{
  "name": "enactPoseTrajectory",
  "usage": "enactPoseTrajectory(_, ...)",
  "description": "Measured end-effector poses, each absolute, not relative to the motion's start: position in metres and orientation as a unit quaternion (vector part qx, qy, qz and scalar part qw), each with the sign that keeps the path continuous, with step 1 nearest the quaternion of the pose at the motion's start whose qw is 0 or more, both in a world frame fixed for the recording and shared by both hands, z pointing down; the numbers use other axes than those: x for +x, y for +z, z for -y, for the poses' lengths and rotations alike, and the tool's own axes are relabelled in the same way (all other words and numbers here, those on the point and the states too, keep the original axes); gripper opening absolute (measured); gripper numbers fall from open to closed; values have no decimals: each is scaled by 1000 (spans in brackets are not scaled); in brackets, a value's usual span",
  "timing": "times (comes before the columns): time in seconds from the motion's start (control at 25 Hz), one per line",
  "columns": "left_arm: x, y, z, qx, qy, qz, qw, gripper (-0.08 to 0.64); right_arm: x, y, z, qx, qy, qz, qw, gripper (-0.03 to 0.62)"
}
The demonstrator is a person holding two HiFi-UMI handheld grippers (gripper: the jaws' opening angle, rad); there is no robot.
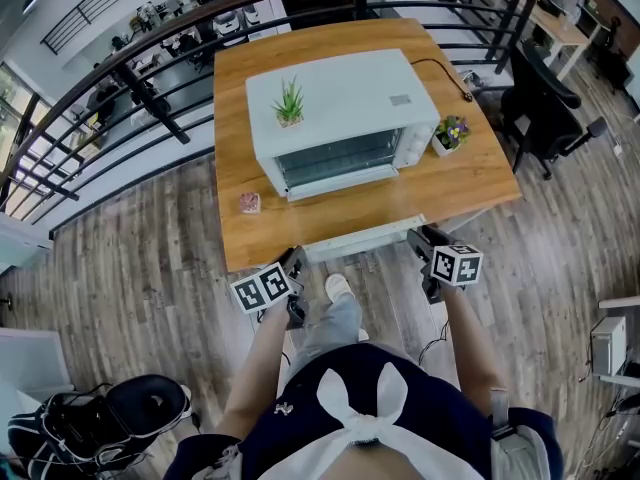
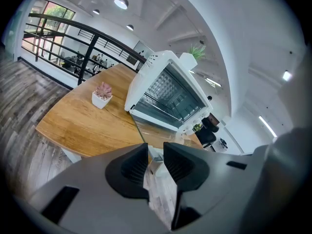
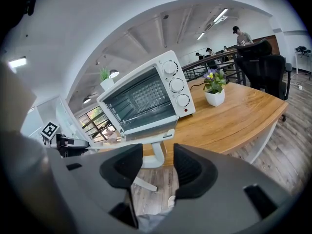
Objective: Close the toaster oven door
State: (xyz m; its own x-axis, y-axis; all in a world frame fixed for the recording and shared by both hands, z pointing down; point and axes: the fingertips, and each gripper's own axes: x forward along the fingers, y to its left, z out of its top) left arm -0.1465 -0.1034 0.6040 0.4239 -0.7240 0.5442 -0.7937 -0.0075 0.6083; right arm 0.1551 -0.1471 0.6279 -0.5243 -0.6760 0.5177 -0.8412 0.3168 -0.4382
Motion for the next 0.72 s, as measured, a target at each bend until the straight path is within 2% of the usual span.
enactPoseTrajectory(0.72,-148,594,106,710,26,535,457,109,148,623,148,461,340,811,116,178)
